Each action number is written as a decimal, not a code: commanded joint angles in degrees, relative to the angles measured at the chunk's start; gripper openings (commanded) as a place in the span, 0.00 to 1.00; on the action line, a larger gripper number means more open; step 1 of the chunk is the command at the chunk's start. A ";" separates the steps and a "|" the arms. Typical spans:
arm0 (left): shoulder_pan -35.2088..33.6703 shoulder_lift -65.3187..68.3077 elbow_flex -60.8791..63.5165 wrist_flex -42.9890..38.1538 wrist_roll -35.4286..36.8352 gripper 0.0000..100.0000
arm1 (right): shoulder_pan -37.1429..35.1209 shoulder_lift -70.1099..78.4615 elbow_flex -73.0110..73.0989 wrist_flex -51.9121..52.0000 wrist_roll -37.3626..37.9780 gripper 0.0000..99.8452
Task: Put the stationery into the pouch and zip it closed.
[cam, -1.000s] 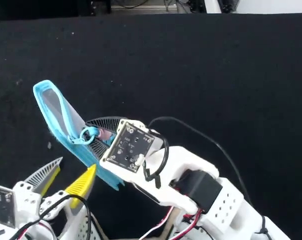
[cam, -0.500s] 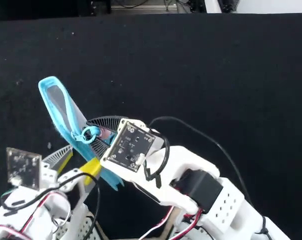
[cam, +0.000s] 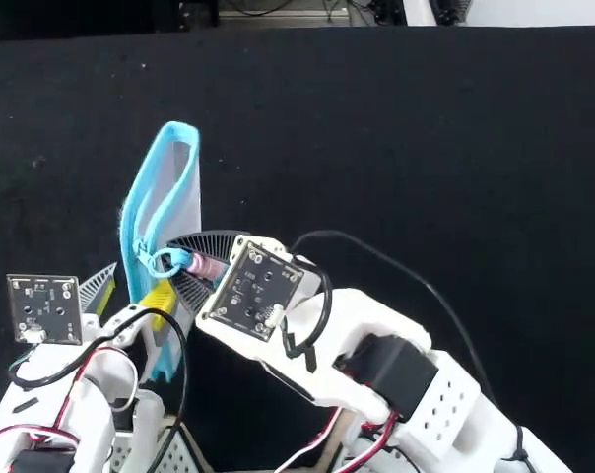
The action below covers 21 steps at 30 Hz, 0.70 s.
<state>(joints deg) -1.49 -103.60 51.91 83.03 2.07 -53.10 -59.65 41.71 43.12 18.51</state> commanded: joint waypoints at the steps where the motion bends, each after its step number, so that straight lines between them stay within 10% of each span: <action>1: -0.57 0.97 -0.75 -1.49 -0.44 0.25 | -0.18 -0.66 -2.77 -0.79 0.26 0.01; 10: -0.22 0.97 -4.00 -3.25 -0.53 0.13 | -0.18 -0.84 -4.35 -1.23 0.26 0.01; 21: 16.48 1.05 -3.91 -3.87 -7.38 0.03 | 4.57 -1.01 -7.87 -0.70 0.18 0.01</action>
<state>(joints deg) 12.84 -103.34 50.95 80.48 -4.26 -51.69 -59.56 37.93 43.12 18.51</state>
